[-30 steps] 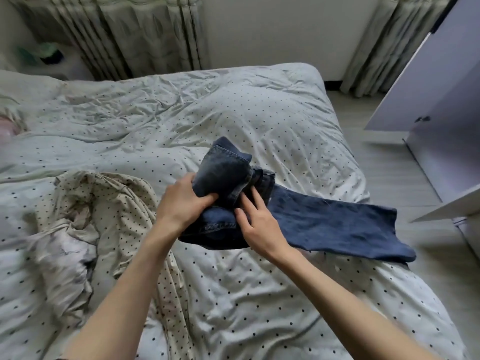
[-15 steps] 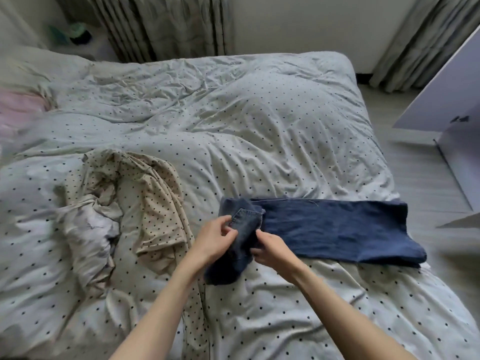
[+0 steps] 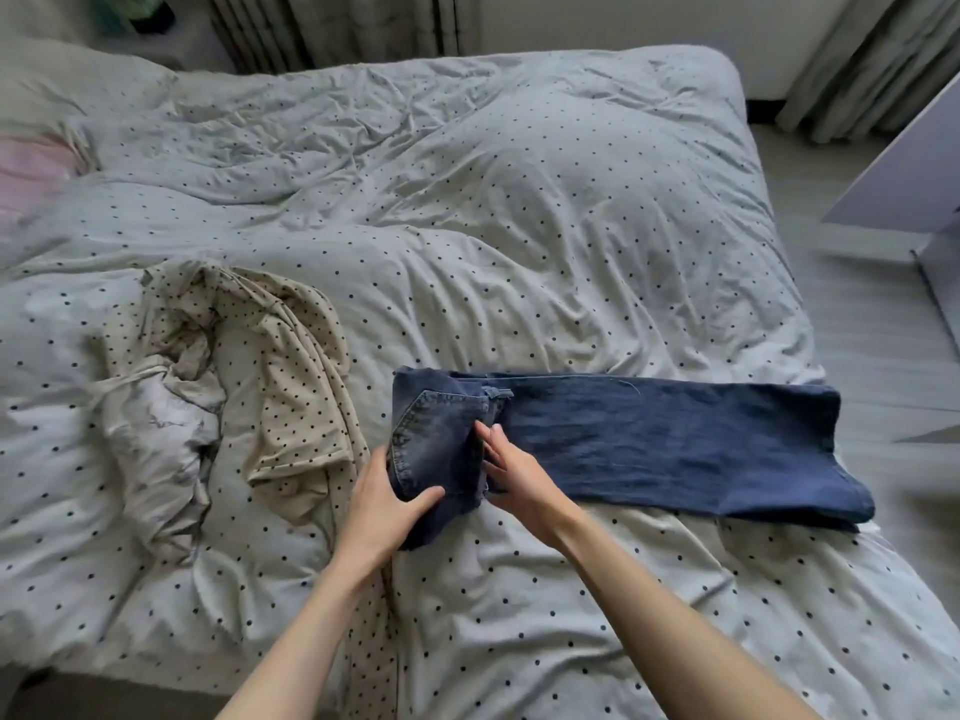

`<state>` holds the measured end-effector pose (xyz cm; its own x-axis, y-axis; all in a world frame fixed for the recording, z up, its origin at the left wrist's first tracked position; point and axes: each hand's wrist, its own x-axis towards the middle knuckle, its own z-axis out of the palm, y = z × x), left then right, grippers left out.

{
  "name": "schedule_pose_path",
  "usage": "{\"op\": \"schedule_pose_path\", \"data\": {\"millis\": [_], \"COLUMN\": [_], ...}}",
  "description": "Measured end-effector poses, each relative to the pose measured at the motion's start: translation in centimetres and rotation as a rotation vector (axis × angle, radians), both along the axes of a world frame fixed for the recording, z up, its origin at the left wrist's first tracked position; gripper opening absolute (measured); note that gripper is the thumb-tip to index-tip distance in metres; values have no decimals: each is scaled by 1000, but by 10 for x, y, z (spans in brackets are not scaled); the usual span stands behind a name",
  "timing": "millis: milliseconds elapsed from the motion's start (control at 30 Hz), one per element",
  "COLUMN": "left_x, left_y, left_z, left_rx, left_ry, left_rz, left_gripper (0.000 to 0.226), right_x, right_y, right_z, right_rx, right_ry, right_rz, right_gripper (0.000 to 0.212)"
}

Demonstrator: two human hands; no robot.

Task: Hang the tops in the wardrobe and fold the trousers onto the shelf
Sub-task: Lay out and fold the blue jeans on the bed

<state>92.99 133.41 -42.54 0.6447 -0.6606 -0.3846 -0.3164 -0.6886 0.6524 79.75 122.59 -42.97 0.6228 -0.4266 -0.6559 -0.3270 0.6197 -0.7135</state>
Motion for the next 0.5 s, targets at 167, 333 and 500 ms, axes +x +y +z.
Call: {"op": "schedule_pose_path", "data": {"millis": [167, 333, 500], "left_x": [54, 96, 95], "left_y": [-2, 2, 5], "left_z": [-13, -19, -10], "left_rx": [65, -1, -128], "left_ry": [-58, 140, 257], "left_rz": [238, 358, 158], "left_gripper": [50, 52, 47], "right_x": [24, 65, 96], "right_y": [0, 10, 2], "right_z": [-19, -60, -81], "right_rx": [-548, -756, -586], "right_ry": [164, 192, 176], "right_rz": [185, 488, 463], "right_gripper": [45, 55, 59]}}
